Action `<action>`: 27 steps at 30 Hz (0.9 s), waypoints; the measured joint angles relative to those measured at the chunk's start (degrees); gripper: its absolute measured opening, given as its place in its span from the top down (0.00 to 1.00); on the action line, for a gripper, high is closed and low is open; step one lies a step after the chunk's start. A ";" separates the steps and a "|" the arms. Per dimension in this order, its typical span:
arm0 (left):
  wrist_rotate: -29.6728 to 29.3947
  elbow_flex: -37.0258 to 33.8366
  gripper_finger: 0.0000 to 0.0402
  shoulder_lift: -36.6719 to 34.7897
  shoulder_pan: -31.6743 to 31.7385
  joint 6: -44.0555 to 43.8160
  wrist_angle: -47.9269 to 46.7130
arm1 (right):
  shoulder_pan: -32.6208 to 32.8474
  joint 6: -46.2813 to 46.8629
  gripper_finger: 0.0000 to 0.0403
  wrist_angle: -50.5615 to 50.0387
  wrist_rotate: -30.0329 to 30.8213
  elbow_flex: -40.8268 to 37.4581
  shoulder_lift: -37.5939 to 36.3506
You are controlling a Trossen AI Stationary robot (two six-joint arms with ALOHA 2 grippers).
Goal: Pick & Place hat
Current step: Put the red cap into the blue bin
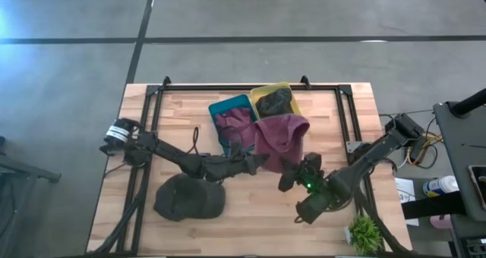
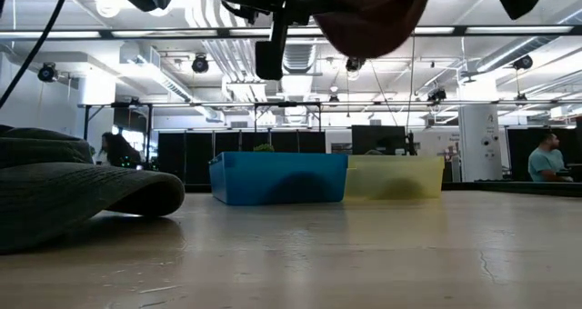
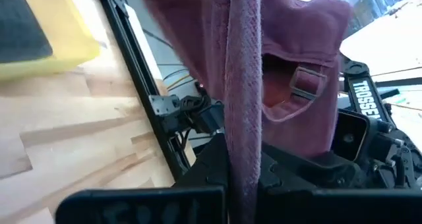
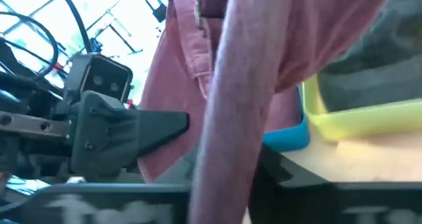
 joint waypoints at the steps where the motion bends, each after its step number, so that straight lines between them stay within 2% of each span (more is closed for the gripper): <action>1: -0.08 0.00 0.97 -0.05 0.02 0.13 -0.20 | -0.37 -1.16 0.93 0.19 -0.18 0.00 -0.48; 4: 0.42 0.07 0.91 -0.62 -0.01 0.24 -2.89 | -1.18 -3.76 0.96 0.27 -1.55 0.02 -1.13; 10: 2.59 0.04 0.70 -1.63 -0.05 5.61 -7.40 | -2.58 -8.71 0.97 -1.25 -3.65 0.02 -2.11; 13: 2.73 0.04 0.61 -4.15 -0.67 7.09 -19.17 | -3.42 -11.40 0.97 -3.18 -4.40 0.02 -3.60; 17: 2.34 0.02 0.55 -10.69 -2.49 6.58 -42.59 | -5.73 -19.48 0.97 -4.71 -8.29 0.02 -5.66; 20: -1.99 0.02 0.54 -16.78 -6.26 6.43 -58.15 | -7.96 -27.68 0.97 -4.51 -13.05 0.02 -6.25; 23: -6.33 0.02 0.54 -22.81 -10.69 4.76 -68.24 | -10.60 -34.56 0.97 -3.63 -16.83 0.03 -5.54; 27: -7.17 0.01 0.54 -29.33 -14.65 3.86 -75.71 | -15.02 -43.20 0.97 -2.71 -18.57 1.21 -2.99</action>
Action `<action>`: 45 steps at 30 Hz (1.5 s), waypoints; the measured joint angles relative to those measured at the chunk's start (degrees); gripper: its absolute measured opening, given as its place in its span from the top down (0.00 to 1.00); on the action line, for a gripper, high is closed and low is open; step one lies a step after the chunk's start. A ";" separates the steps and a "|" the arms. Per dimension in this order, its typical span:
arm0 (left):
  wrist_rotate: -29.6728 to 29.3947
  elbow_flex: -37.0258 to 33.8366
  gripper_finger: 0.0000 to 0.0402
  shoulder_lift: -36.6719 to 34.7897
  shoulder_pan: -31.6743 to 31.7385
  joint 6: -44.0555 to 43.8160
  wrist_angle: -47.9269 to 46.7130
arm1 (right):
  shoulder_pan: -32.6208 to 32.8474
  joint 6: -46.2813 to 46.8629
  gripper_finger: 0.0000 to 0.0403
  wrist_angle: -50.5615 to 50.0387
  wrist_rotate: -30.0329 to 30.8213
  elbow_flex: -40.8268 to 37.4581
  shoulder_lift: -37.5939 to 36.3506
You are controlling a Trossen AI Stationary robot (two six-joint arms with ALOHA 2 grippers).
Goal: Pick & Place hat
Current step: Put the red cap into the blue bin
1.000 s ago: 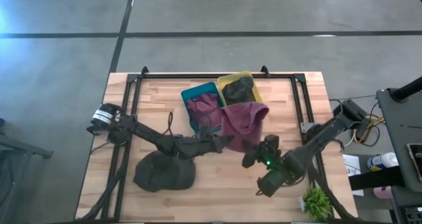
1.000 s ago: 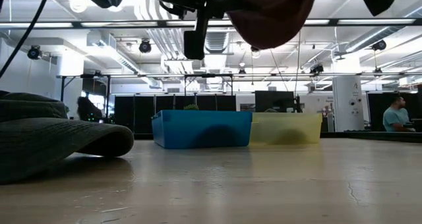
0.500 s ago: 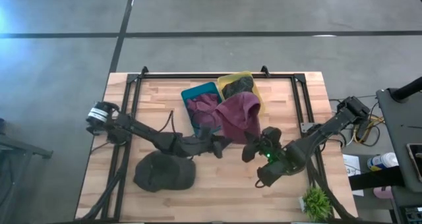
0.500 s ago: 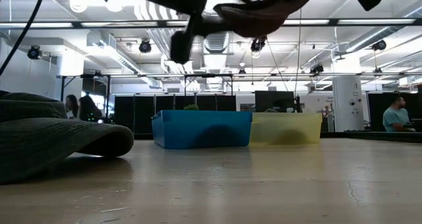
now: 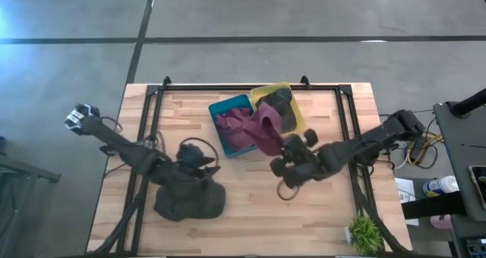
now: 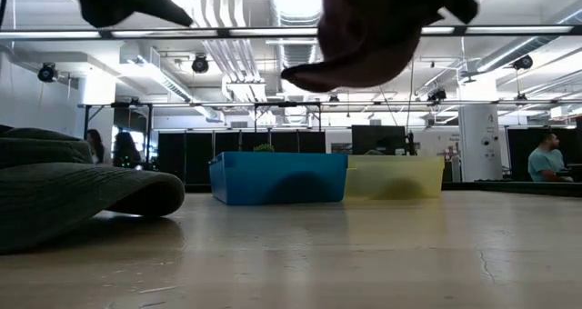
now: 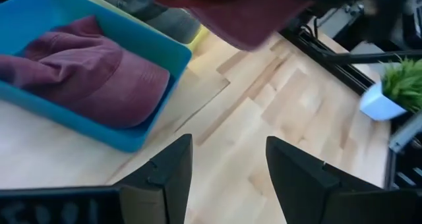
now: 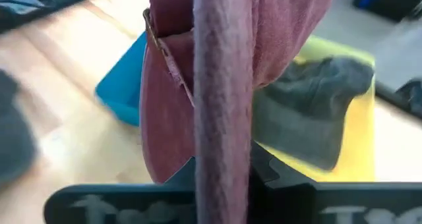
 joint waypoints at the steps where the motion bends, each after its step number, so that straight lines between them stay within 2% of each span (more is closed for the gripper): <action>1: -0.03 -0.16 0.54 -1.18 -0.74 -0.53 -1.53 | -1.21 -2.59 0.97 0.52 0.04 0.72 0.80; 10: -0.22 -6.44 0.54 -7.87 -2.25 -10.18 -10.02 | -12.02 -34.16 0.97 -0.51 1.37 12.33 13.89; 15: 0.00 -11.22 0.54 -10.84 -2.49 -14.41 -10.40 | -16.24 -40.93 0.97 -11.13 7.13 23.33 23.96; 21: -0.22 -15.81 0.54 -14.66 -2.48 -14.90 -10.37 | -19.52 -45.05 0.97 -25.64 13.01 37.30 37.50; 27: -0.46 -20.15 0.54 -19.42 -2.47 -14.90 -10.51 | -20.32 -48.86 0.97 -33.39 9.84 50.06 48.87; 33: -0.77 -23.38 0.54 -25.01 -2.38 -14.90 -10.54 | -20.28 -56.21 0.97 -35.87 5.86 60.61 55.41; 36: -1.56 -23.95 0.54 -27.54 -2.36 -14.41 -10.79 | -20.28 -59.83 0.97 -35.86 3.67 63.78 55.91; 38: -2.41 -24.23 0.54 -29.03 -2.36 -13.80 -10.79 | -20.29 -60.86 0.97 -35.48 3.24 63.64 55.04; 41: -3.52 -24.36 0.54 -30.87 -2.32 -12.94 -10.77 | -20.32 -61.03 0.96 -35.53 -0.45 63.69 54.11; 45: -5.71 -24.36 0.54 -32.24 -2.31 -12.81 -10.73 | -20.35 -62.46 0.90 -35.53 -6.08 63.72 53.17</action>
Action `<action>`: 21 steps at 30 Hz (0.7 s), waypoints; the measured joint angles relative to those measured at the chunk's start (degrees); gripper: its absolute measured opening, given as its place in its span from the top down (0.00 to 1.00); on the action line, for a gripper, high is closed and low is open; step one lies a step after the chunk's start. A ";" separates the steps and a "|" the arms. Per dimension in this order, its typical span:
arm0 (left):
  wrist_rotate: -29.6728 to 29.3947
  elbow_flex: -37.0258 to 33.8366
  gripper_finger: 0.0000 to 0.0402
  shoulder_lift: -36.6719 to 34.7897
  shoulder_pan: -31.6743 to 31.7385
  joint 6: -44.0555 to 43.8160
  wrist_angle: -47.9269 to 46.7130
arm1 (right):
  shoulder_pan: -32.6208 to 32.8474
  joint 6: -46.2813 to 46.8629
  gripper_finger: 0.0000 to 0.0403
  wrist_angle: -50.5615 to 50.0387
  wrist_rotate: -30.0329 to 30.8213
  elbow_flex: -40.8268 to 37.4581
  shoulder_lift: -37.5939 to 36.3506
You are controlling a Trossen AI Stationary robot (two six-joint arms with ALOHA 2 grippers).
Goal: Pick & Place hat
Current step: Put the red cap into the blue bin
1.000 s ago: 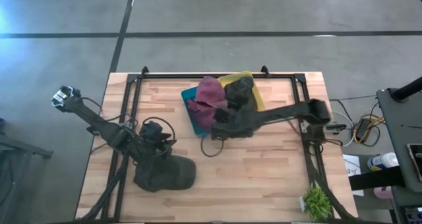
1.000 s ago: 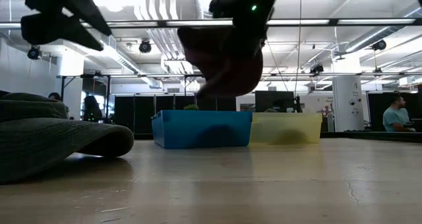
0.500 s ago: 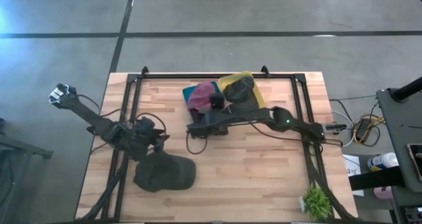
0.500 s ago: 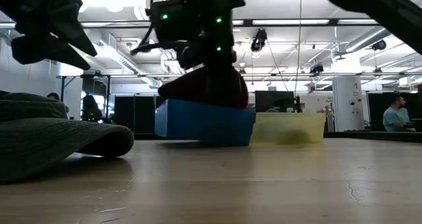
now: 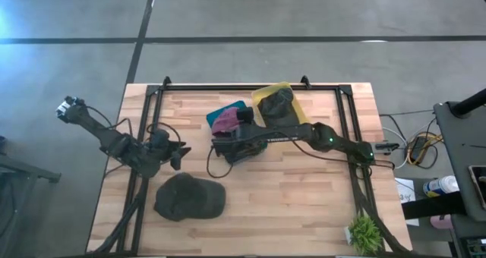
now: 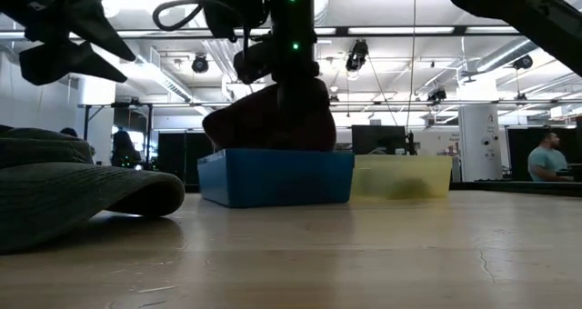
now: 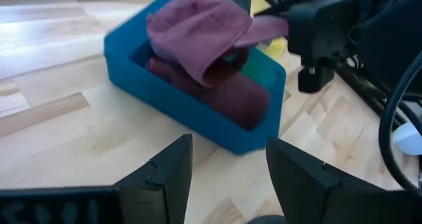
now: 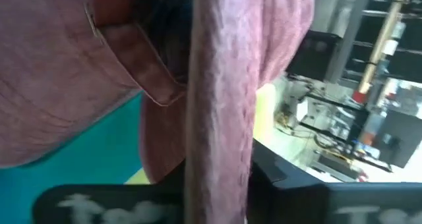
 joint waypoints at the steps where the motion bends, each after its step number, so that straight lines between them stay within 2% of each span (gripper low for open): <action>1: -0.20 0.00 0.54 -0.20 0.06 0.01 -0.01 | 0.02 -0.53 0.87 0.00 -0.69 0.00 -0.02; 10: -0.28 0.00 0.54 -0.27 0.03 -3.07 0.67 | 2.14 -1.15 0.66 -0.03 -1.53 -0.02 -3.02; 13: -0.30 0.00 0.54 -0.27 0.03 -5.26 0.80 | 2.81 -1.13 0.63 -0.02 -2.36 0.02 -4.31; 21: -1.29 0.00 0.54 0.37 0.03 -6.77 6.00 | 4.81 1.82 0.61 -0.64 -10.74 0.02 -5.95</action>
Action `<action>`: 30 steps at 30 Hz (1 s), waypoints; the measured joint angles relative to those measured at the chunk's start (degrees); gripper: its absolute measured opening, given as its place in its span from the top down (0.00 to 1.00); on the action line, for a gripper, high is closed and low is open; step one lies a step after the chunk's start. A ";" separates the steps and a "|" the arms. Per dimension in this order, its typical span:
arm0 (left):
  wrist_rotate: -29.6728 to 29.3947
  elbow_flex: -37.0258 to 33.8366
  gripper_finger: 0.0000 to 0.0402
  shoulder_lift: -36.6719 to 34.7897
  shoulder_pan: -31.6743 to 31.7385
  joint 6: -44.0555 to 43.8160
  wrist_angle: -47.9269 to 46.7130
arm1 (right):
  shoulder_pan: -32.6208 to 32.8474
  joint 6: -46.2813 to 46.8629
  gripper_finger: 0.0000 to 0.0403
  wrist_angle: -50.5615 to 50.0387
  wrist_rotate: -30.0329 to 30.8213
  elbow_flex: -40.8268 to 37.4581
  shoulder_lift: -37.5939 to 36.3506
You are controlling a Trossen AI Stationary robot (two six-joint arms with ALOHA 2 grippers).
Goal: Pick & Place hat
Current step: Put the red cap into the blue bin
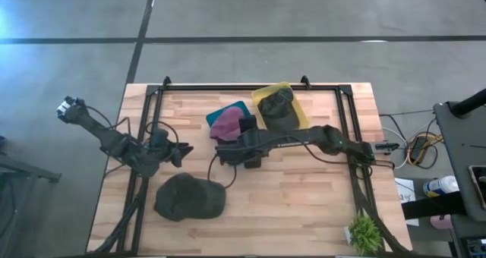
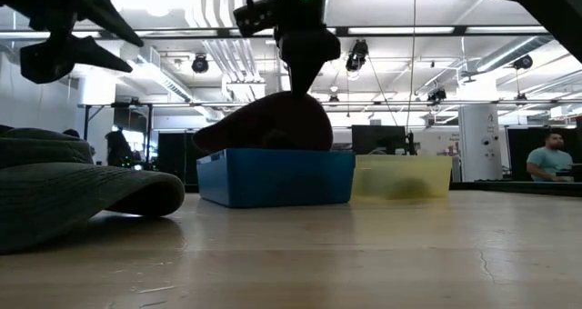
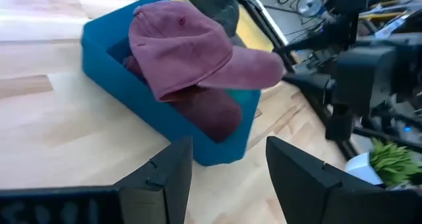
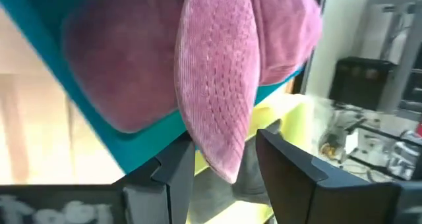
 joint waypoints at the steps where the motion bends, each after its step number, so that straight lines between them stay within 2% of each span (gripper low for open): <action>1: -0.05 0.00 0.54 0.29 0.00 -0.02 0.84 | 0.43 0.73 0.61 -0.01 -0.62 0.00 0.00; 5: 0.10 0.00 0.54 2.55 0.00 -0.15 4.35 | 2.14 3.21 0.62 -0.02 -4.22 0.00 -0.20; 12: 4.10 0.00 0.54 12.34 0.83 -1.73 7.39 | 2.96 11.46 0.61 -0.32 -4.19 0.00 -0.78; 19: 2.82 0.15 0.54 17.89 7.67 -1.72 7.48 | 2.71 19.26 0.63 -0.65 -3.52 0.00 -2.38; 23: 4.43 0.07 0.54 18.14 13.82 4.98 8.99 | 2.82 22.86 0.65 -0.57 -3.58 0.00 -2.58; 30: 17.02 -0.02 0.54 20.86 25.48 26.23 16.95 | 3.72 25.68 0.66 -0.41 -3.14 0.00 -2.80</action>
